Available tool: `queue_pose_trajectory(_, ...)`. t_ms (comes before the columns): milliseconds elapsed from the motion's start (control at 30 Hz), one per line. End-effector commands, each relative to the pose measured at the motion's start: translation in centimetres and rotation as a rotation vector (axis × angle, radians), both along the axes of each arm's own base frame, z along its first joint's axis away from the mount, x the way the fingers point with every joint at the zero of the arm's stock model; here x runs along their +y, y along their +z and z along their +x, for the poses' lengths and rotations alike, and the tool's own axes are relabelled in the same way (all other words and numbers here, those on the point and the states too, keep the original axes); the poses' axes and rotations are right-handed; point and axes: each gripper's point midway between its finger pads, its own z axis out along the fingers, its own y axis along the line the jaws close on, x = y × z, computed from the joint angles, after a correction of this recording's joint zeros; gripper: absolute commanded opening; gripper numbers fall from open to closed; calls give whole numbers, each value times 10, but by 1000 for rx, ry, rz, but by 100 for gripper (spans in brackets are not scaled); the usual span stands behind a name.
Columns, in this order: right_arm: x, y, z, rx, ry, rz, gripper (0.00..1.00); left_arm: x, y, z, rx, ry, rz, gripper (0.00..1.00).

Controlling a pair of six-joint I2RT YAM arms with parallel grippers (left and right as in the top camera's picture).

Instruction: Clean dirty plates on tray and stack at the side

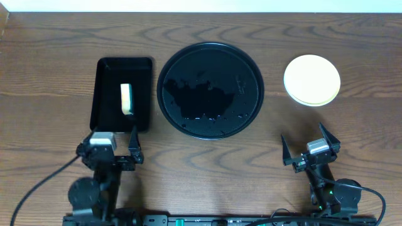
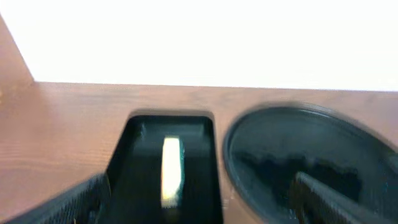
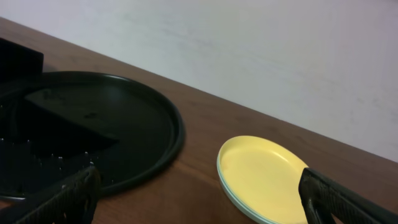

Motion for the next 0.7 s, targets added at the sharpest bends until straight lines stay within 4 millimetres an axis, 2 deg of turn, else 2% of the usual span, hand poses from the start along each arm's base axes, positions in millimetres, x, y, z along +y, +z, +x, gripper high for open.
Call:
queue_pose_trajectory(0,-2,0,0,3,-7,12,99,-11,16,-1,-154,-51,-6,92)
queue_pose_trajectory(167,-2,0,0,3,-7,12,99,-21,43,-3,-383,-98,0,92)
queue_pose_trajectory(300,-2,0,0,3,-7,12,99,-26,50,-4,-483,-118,1,92)
queue_pose_trajectory(467,-2,0,0,3,-7,12,99,-26,26,4,-434,-120,-1,92)
queue_pose_trajectory(667,-2,0,0,3,-7,12,99,-26,-19,15,-275,-118,-7,92)
